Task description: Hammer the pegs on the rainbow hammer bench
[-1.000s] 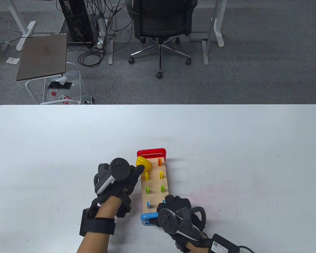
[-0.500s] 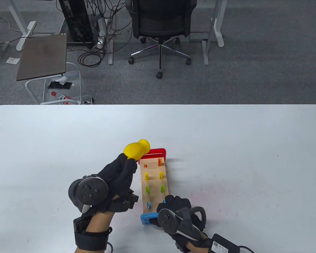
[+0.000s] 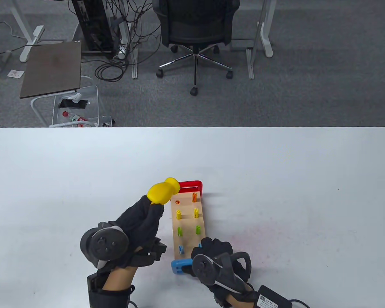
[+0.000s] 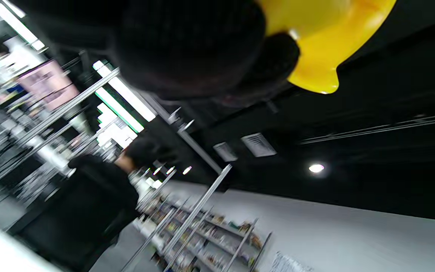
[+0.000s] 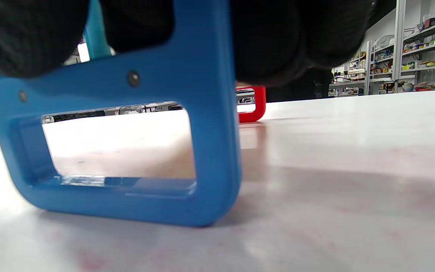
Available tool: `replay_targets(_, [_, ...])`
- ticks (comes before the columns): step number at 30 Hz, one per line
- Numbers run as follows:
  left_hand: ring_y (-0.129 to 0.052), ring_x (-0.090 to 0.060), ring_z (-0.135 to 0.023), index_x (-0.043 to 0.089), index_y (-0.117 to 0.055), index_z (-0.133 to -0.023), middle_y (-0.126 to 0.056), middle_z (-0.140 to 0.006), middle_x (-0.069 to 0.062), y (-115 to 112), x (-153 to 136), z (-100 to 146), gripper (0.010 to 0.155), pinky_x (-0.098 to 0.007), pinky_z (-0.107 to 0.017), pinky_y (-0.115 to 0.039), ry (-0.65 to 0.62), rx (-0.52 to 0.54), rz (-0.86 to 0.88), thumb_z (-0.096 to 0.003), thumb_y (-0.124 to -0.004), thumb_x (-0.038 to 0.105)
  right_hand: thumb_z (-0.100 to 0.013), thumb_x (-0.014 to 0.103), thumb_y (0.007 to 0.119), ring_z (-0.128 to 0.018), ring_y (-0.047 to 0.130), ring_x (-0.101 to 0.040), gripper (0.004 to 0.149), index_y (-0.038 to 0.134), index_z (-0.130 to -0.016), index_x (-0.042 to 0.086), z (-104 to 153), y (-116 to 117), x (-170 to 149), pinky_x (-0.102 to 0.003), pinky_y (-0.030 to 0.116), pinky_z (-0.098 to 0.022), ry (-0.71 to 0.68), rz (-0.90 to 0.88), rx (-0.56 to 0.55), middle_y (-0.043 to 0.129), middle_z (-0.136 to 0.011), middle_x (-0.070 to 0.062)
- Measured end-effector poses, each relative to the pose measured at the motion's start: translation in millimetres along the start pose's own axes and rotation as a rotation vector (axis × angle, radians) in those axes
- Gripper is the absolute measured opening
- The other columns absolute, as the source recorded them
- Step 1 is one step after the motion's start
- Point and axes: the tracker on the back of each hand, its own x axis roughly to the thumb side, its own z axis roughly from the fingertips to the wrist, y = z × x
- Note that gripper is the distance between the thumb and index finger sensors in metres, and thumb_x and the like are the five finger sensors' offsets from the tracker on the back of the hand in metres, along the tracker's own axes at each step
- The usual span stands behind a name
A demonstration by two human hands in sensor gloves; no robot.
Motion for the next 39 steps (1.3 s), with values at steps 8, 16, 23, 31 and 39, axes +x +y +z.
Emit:
replay_targets(8, [-0.105, -0.021, -0.021, 0.01, -0.095, -0.083, -0.108, -0.055, -0.003, -64, -47, 17, 0.075, -0.046, -0.018, -0.088, 0.227, -0.367, -0.064, -0.0592, -0.052, 0.066, -0.033, 0.065, 0.077, -0.051, 0.092, -0.024, 0.046, 0.083, -0.054, 0.024, 1, -1, 0, -0.054, 0.074, -0.06, 0.002, 0.002, -0.001, 0.08, -0.079, -0.011])
replay_targets(16, [-0.105, -0.017, -0.028, 0.016, -0.088, -0.09, -0.104, -0.062, 0.002, -19, -21, 5, 0.075, -0.043, -0.024, -0.089, 0.027, -0.088, -0.06, -0.0594, -0.045, 0.069, -0.033, 0.064, 0.077, -0.051, 0.092, -0.024, 0.046, 0.083, -0.054, 0.024, 0, -1, 0, -0.054, 0.074, -0.06, 0.0, -0.002, -0.001, 0.08, -0.078, -0.012])
replay_targets(23, [-0.105, -0.017, -0.02, 0.013, -0.094, -0.084, -0.107, -0.055, 0.0, -46, -54, 19, 0.075, -0.043, -0.018, -0.089, 0.3, -0.291, 0.018, -0.0607, -0.049, 0.068, -0.033, 0.064, 0.077, -0.051, 0.092, -0.024, 0.046, 0.083, -0.055, 0.024, 0, 0, 0, -0.054, 0.074, -0.06, 0.003, 0.002, 0.0, 0.08, -0.078, -0.012])
replay_targets(31, [-0.105, -0.015, -0.027, 0.016, -0.088, -0.09, -0.104, -0.061, 0.003, -5, -16, 1, 0.074, -0.041, -0.024, -0.09, -0.002, -0.001, -0.034, -0.0603, -0.045, 0.07, -0.033, 0.064, 0.077, -0.051, 0.092, -0.024, 0.046, 0.083, -0.054, 0.024, 0, -1, 0, -0.054, 0.075, -0.06, 0.005, 0.001, 0.0, 0.08, -0.078, -0.012])
replay_targets(39, [-0.104, -0.013, -0.018, 0.016, -0.095, -0.081, -0.108, -0.053, 0.003, -51, -34, 10, 0.075, -0.04, -0.017, -0.089, 0.255, -0.343, -0.158, -0.0596, -0.048, 0.071, -0.032, 0.063, 0.076, -0.051, 0.092, -0.025, 0.044, 0.084, -0.047, 0.022, -5, -3, 3, -0.054, 0.075, -0.06, 0.017, 0.032, 0.051, 0.08, -0.078, -0.011])
